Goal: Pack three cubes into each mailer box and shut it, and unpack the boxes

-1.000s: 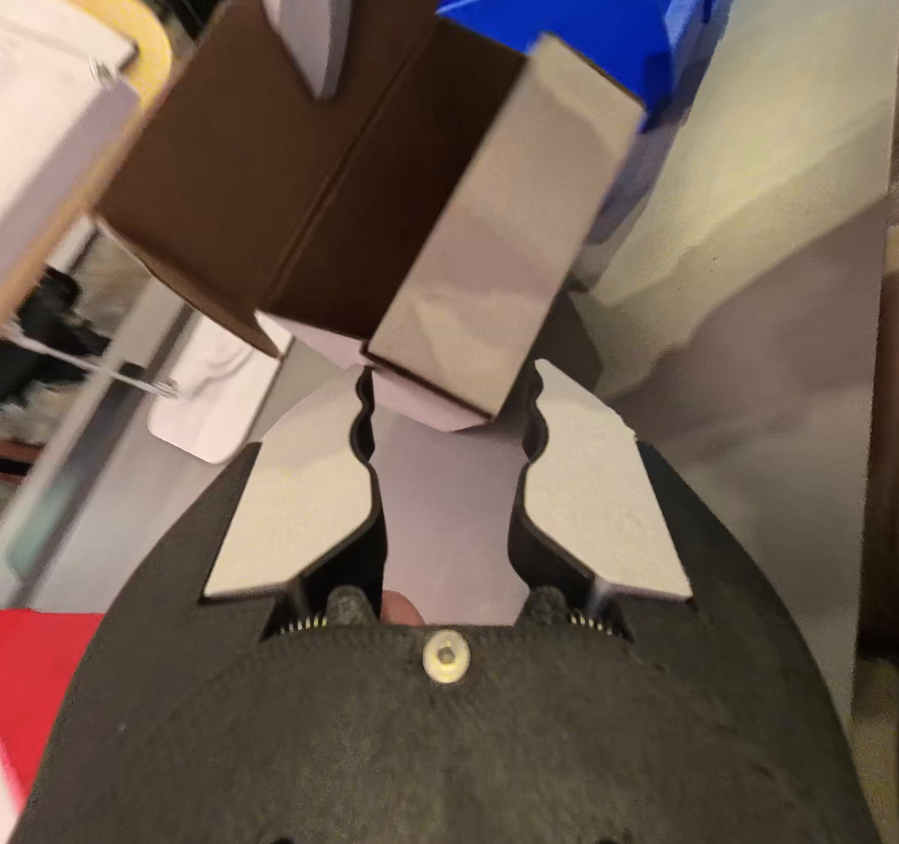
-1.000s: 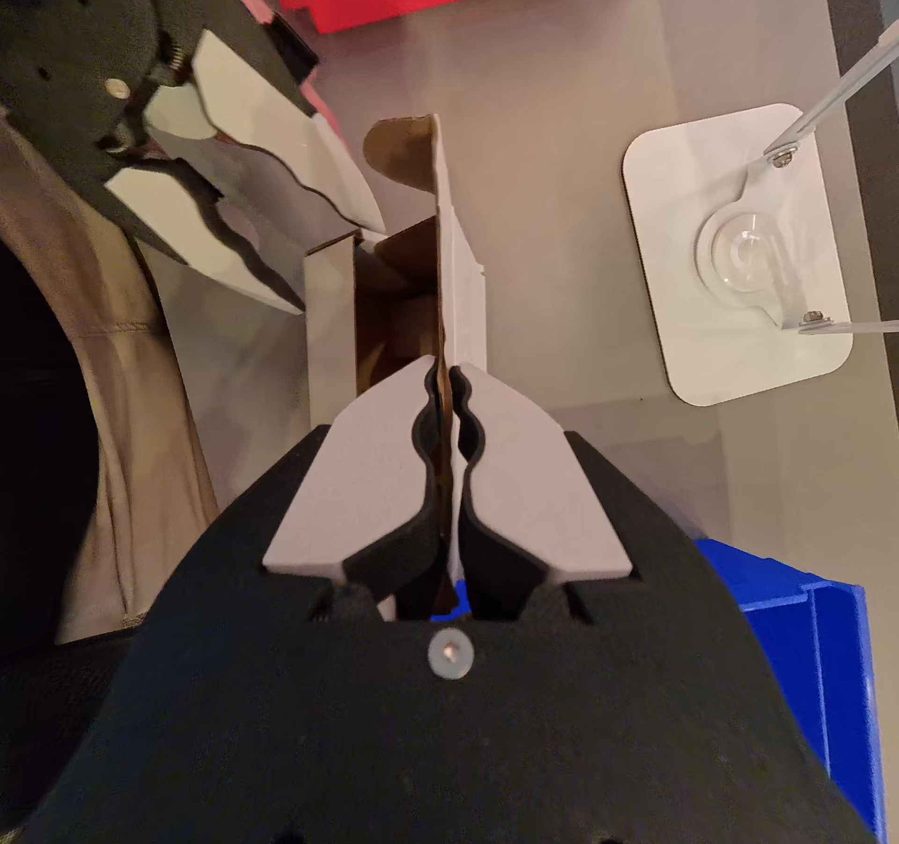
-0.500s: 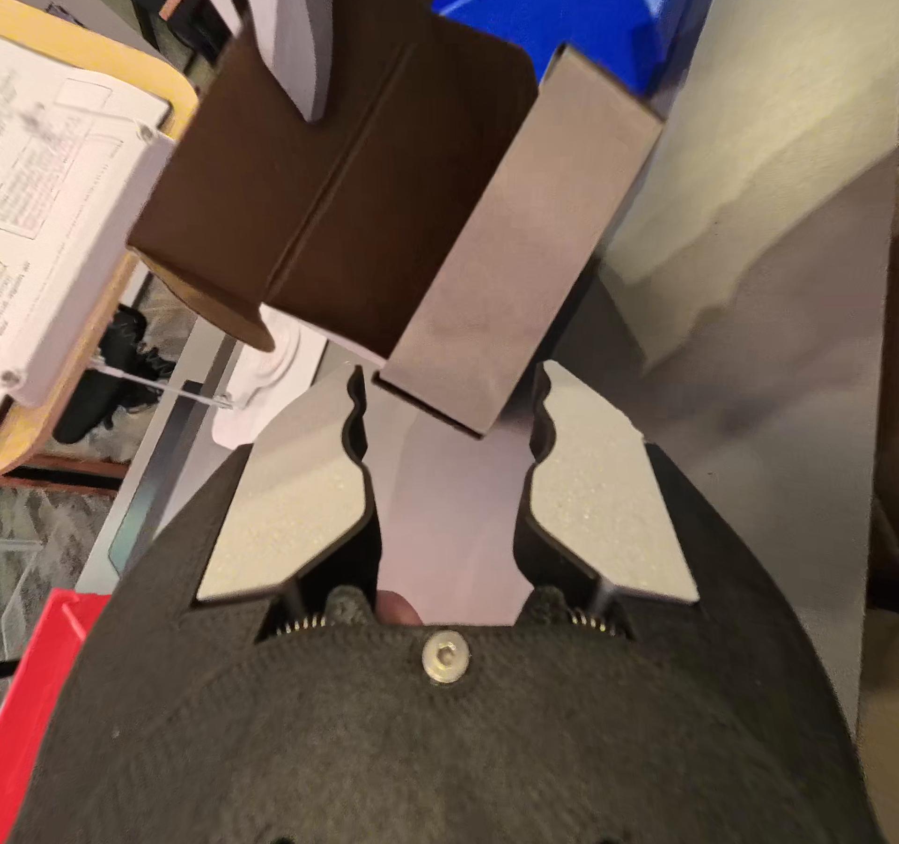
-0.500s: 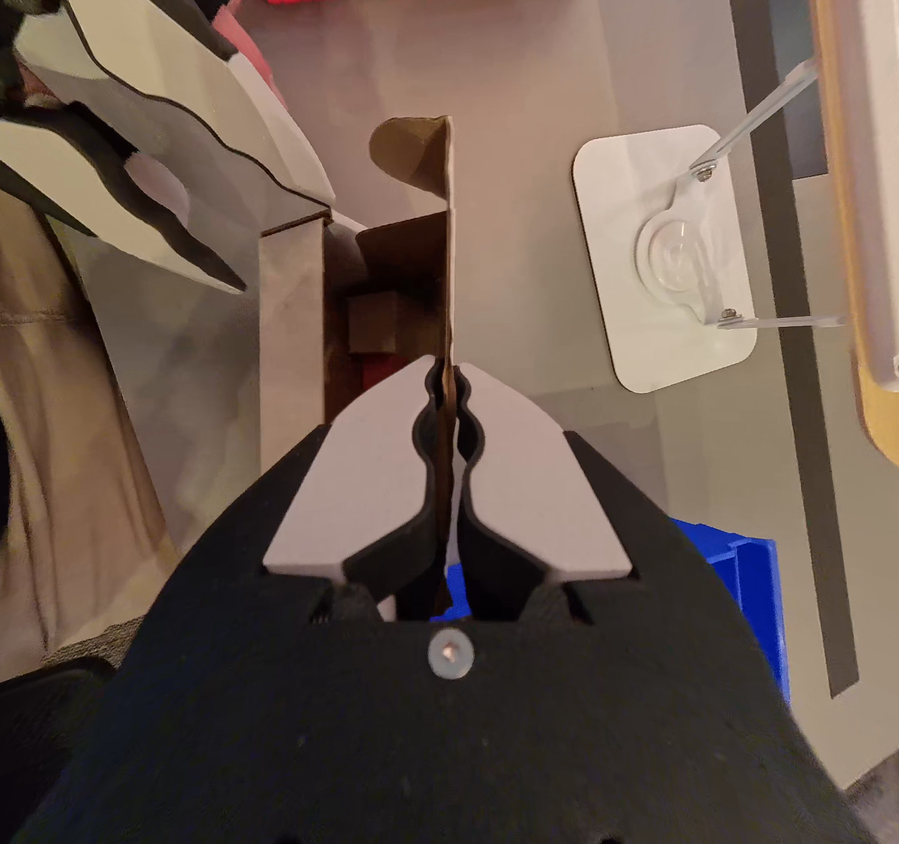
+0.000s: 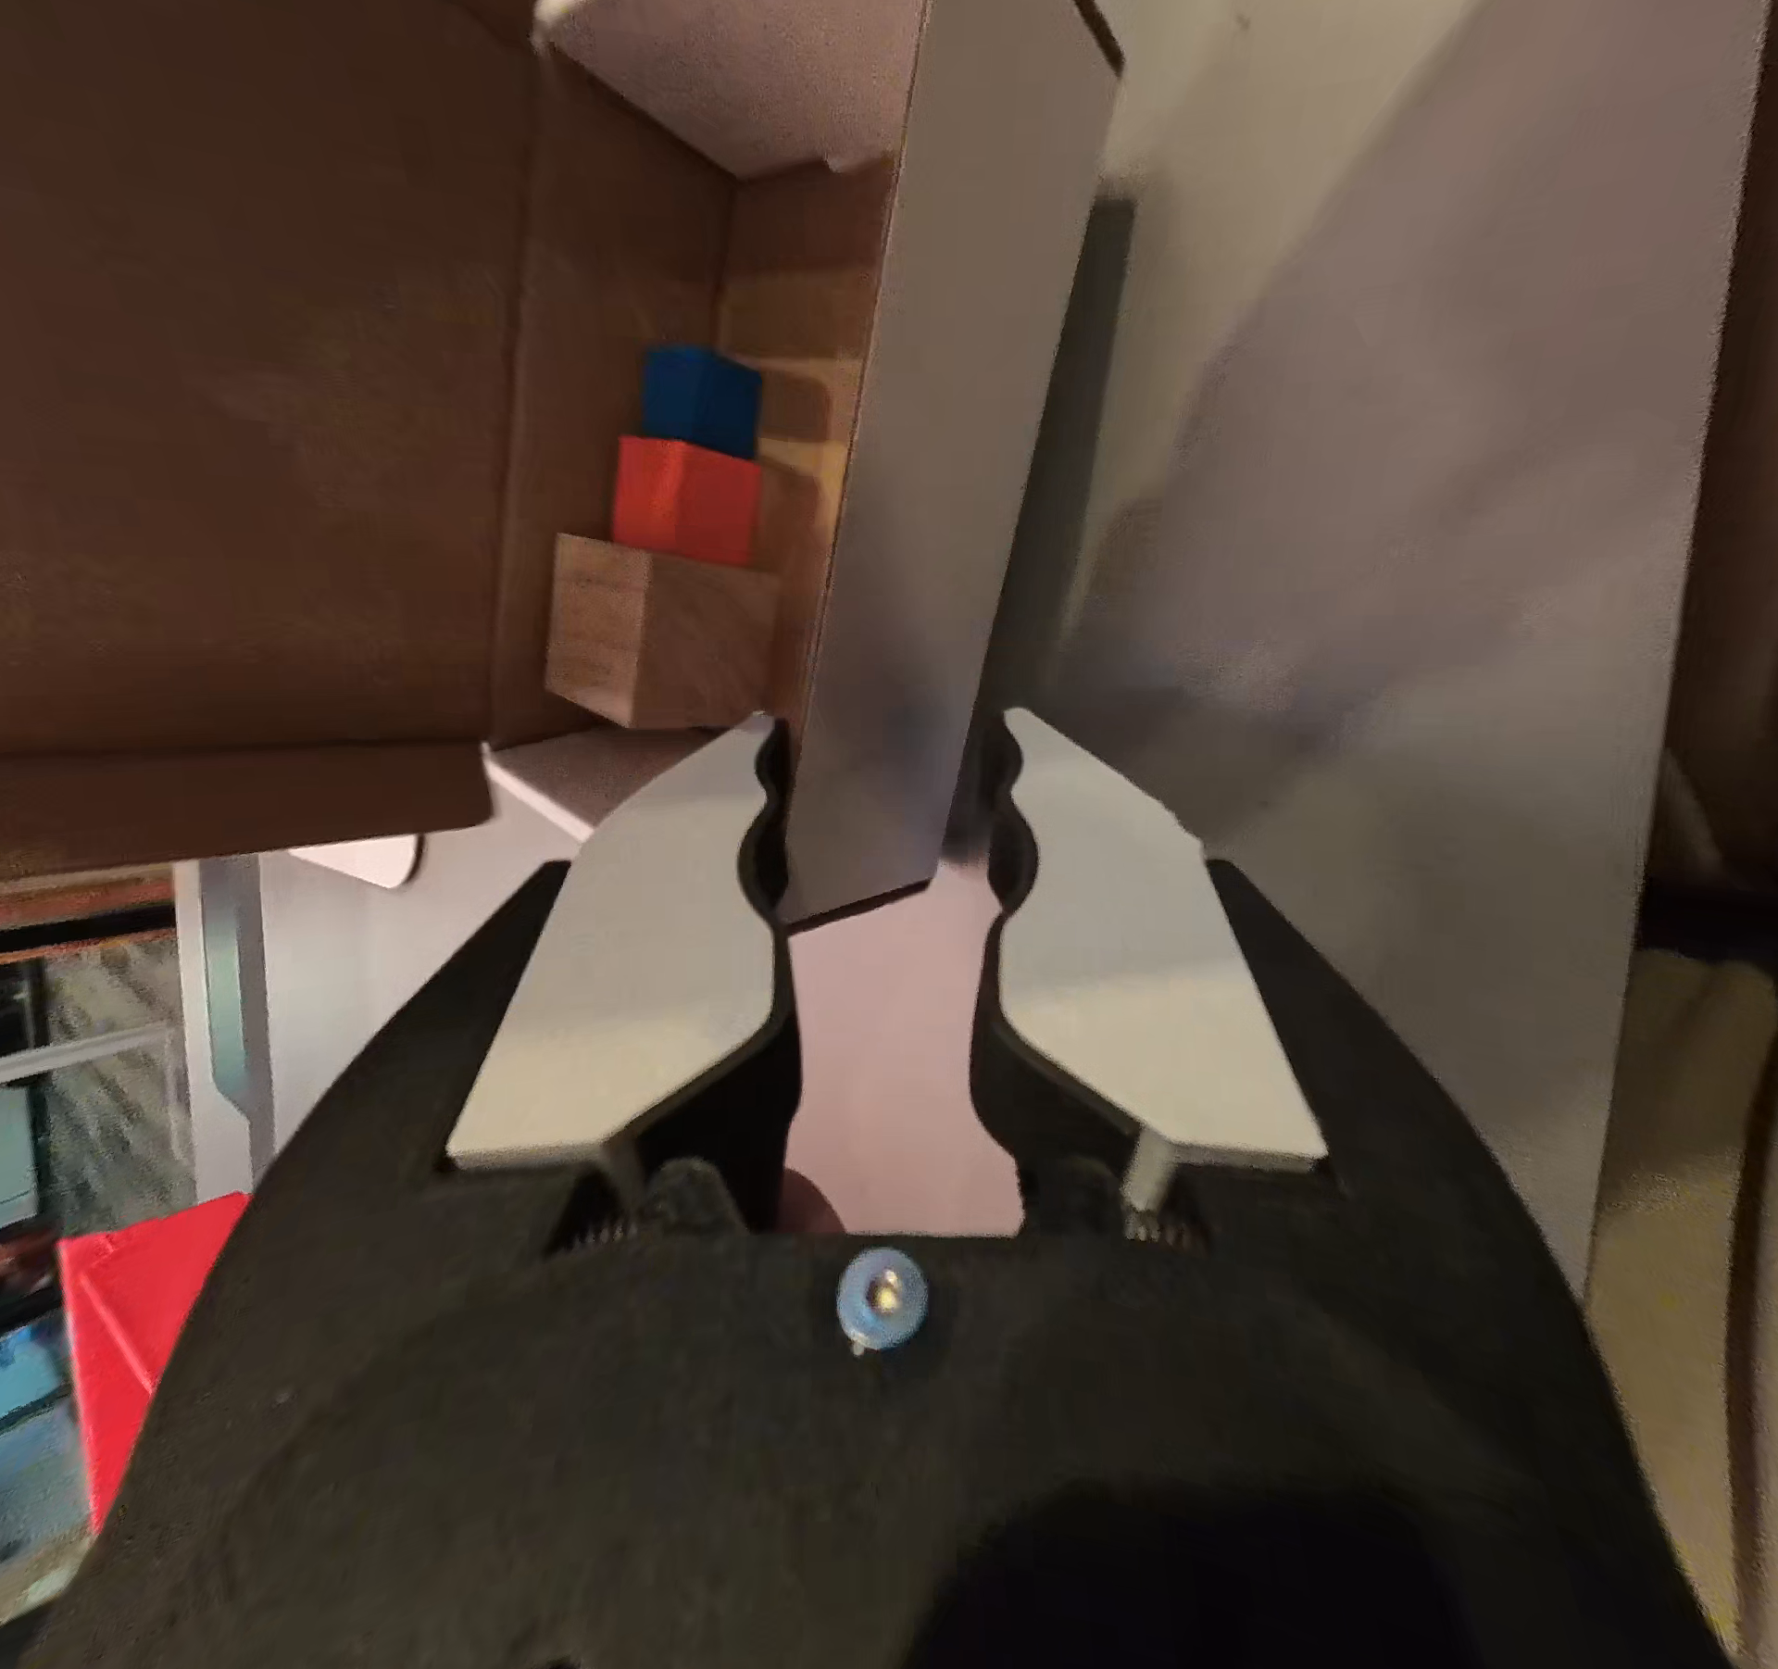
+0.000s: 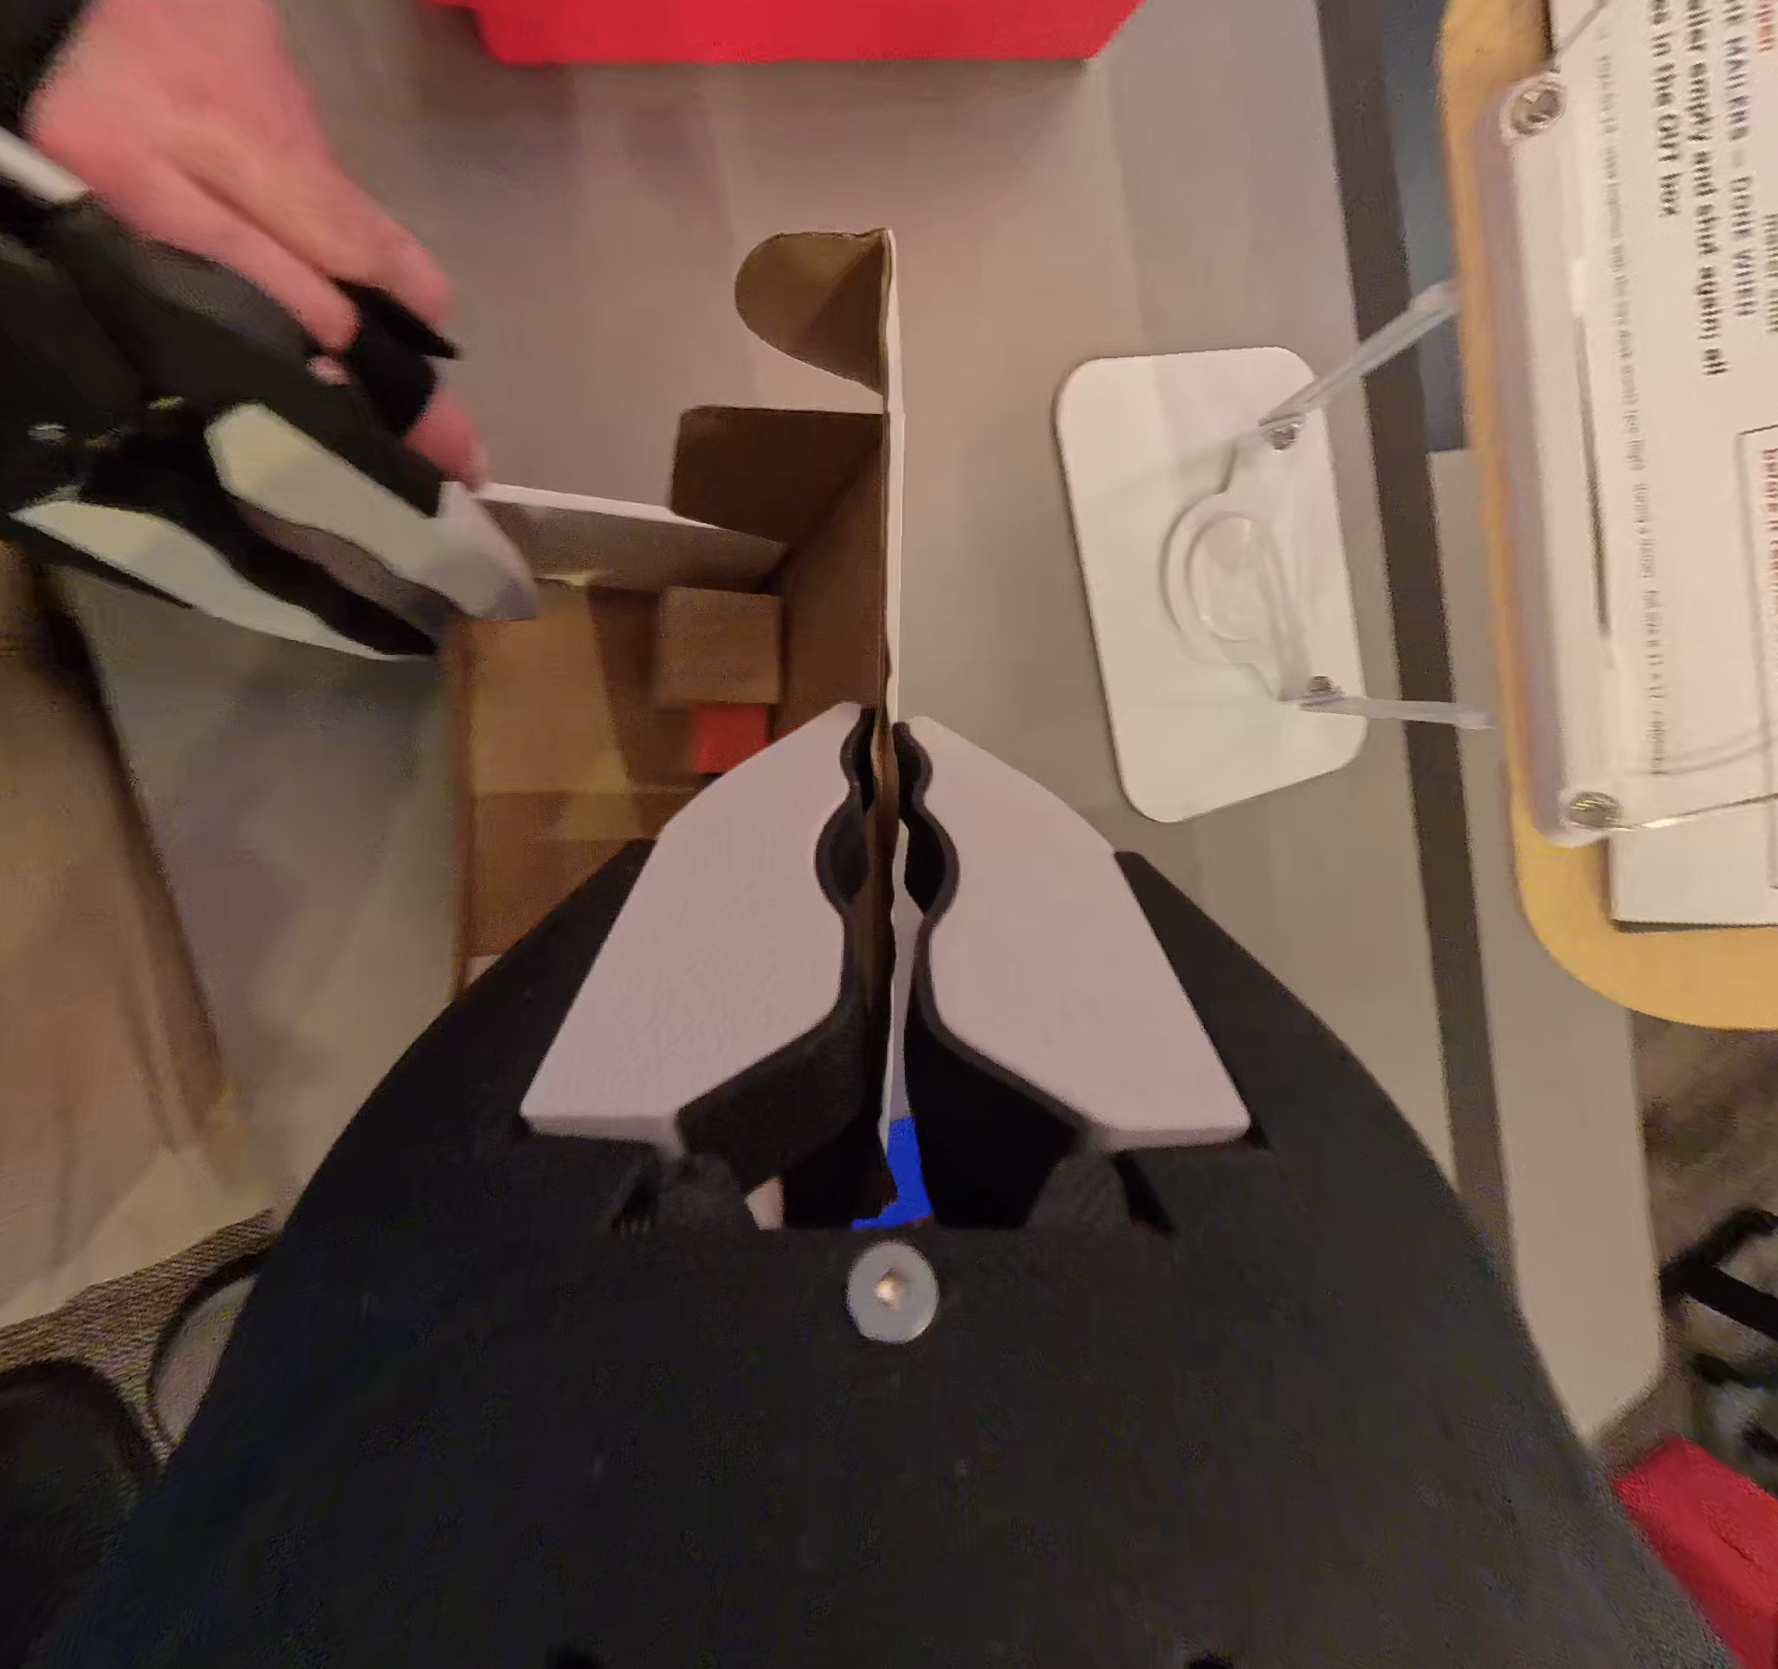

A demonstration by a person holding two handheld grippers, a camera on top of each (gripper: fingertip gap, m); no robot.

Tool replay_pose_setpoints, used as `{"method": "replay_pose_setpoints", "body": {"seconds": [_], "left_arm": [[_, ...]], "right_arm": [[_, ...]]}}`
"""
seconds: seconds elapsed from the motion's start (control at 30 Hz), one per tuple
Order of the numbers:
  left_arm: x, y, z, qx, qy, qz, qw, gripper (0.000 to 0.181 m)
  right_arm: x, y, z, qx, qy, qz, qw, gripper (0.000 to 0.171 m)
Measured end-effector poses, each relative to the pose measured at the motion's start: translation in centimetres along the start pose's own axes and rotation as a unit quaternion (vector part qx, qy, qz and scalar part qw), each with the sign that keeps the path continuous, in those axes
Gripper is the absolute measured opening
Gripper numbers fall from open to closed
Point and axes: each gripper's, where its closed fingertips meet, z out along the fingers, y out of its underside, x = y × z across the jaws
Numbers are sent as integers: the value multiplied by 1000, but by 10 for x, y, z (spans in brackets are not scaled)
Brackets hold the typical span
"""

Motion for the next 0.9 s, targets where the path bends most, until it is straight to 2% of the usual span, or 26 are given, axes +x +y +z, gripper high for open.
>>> {"method": "replay_pose_setpoints", "body": {"seconds": [0.03,0.17,0.27,0.47,0.6,0.77,0.8,0.83,0.9], "left_arm": [[2,3,3,-12,-2,4,1000,38],[4,13,8,-55,-3,-1,998,37],[3,12,9,-70,-9,-4,998,30],[3,9,10,-68,-2,-11,998,26],[4,8,10,-70,1,-18,997,26],[4,8,10,-71,2,-26,997,25],[4,8,10,-73,3,-28,997,25],[4,7,11,-73,6,-32,997,25],[3,8,11,-79,6,-40,996,25]], "right_arm": [[9,1,4,-14,16,-6,1000,3],[44,15,36,-91,72,-38,992,2],[58,27,67,-142,82,-54,985,3],[57,55,131,-219,14,-32,975,4],[44,71,161,-248,-50,0,967,8],[46,71,165,-255,-52,5,965,13],[47,66,161,-244,-46,10,969,17],[48,58,156,-226,-45,19,973,30],[51,41,142,-186,-31,23,982,36]]}}
